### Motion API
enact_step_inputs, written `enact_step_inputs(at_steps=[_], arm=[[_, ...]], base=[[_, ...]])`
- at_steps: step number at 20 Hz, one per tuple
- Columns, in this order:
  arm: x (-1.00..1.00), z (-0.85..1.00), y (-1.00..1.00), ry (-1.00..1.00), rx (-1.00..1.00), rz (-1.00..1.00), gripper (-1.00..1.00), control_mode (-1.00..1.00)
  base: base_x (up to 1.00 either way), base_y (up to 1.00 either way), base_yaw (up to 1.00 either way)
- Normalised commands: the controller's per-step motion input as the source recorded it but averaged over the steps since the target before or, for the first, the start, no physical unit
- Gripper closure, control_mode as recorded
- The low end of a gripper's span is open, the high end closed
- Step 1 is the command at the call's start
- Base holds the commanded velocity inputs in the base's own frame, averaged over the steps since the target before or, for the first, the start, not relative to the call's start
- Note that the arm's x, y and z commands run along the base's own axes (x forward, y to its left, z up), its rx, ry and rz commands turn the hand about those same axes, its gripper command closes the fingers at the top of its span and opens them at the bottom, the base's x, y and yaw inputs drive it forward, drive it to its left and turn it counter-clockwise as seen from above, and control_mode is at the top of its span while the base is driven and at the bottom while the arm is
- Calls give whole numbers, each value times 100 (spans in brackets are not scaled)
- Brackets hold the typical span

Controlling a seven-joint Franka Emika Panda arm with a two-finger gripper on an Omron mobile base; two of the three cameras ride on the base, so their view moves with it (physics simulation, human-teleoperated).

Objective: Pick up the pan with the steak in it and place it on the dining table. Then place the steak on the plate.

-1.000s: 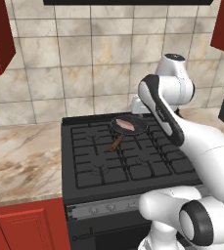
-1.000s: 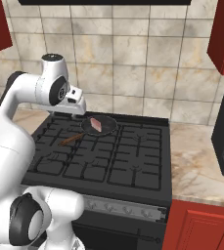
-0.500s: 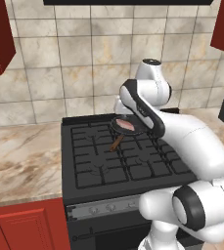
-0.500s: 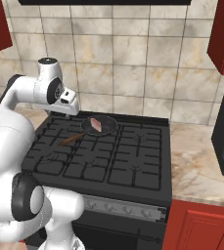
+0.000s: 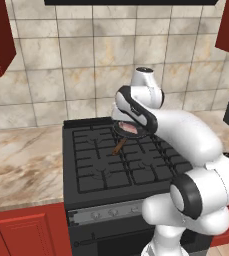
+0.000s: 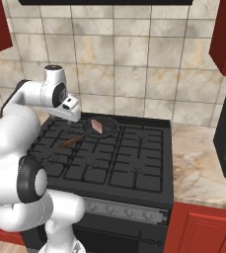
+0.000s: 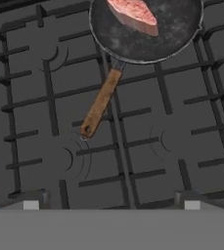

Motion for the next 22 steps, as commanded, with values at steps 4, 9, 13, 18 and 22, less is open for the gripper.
enact_step_inputs(at_steps=[4,9,13,18,22], arm=[[27,-47,11,6,1,-12,-100,-100],[27,-51,11,5,1,-12,-100,-100],[27,-51,6,4,0,-11,-100,-100],[36,-39,1,2,-2,-12,-100,-100],[31,-43,0,3,0,-11,-100,-100]], base=[[0,0,0],[0,0,0],[0,0,0],[0,0,0],[0,0,0]])
